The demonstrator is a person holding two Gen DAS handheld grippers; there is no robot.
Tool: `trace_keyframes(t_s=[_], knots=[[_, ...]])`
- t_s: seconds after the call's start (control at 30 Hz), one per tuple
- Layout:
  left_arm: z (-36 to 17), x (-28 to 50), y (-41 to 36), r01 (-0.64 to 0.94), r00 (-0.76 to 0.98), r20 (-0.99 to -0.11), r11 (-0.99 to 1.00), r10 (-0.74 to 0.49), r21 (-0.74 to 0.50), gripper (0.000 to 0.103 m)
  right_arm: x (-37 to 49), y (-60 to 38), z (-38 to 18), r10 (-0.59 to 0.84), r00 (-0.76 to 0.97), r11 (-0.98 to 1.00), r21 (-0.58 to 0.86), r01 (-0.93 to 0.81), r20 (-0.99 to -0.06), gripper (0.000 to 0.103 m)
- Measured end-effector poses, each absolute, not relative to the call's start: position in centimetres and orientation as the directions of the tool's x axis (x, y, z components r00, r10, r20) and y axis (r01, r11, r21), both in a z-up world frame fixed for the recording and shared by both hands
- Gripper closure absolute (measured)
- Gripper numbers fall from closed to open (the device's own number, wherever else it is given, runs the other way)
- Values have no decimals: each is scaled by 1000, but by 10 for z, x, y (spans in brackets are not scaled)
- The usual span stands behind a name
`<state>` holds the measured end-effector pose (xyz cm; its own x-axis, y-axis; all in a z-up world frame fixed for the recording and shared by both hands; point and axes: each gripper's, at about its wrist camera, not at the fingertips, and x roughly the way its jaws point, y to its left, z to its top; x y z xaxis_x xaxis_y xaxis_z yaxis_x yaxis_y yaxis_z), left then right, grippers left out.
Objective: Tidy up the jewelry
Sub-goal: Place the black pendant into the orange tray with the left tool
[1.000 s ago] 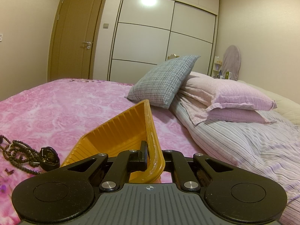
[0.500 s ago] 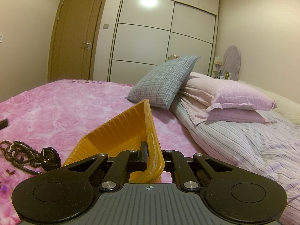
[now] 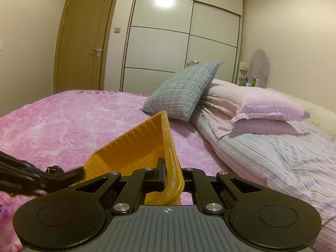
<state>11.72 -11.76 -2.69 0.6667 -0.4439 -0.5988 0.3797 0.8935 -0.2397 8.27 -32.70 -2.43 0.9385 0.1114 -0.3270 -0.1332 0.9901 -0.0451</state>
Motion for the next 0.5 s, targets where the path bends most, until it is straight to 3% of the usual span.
trace_keyframes(t_s=[0.07,0.13,0.33,0.5], knots=[[-29,118,-124,400,664,-590,884,-460,-240,83,83,-327,-24,112,938,990,-46,-134,-327,97],[-28,119,-129,416,663,-583,879,-469,-233,66,83,-327,-24,111,938,990,-44,-133,-327,97],[-21,104,-112,375,708,-567,904,-421,-203,67,83,-327,-24,111,938,990,-43,-132,-327,97],[-23,90,-70,256,757,-577,951,-308,-173,67,84,-327,-24,111,938,990,-42,-132,-327,97]])
